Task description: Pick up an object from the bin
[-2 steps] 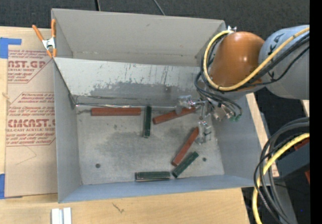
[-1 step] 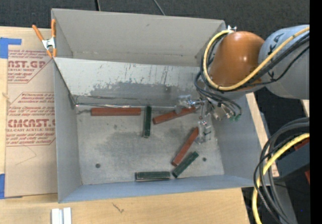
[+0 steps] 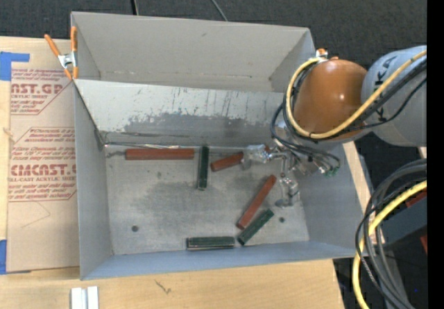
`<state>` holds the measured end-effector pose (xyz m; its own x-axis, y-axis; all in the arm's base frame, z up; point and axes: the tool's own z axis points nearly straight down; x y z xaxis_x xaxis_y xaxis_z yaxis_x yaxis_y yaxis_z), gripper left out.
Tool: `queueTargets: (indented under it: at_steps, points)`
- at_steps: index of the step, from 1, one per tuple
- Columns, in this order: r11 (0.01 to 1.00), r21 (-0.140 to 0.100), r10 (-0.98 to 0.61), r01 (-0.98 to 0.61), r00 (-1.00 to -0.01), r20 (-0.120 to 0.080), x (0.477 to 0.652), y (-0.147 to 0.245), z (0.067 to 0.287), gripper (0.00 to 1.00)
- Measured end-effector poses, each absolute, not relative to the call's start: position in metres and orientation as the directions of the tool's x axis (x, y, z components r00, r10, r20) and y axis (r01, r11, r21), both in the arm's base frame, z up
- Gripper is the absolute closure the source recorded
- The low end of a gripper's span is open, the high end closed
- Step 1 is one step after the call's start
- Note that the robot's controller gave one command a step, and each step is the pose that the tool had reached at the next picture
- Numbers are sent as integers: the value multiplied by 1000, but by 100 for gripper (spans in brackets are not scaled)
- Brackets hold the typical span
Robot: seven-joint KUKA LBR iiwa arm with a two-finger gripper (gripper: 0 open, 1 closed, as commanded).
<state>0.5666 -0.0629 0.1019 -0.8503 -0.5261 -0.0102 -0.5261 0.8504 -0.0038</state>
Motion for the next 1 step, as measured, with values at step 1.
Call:
queueTargets:
  at_steps: [1]
  points:
    - [709, 0, -705, -705, -709, -3, 573, -89, 70, 100]
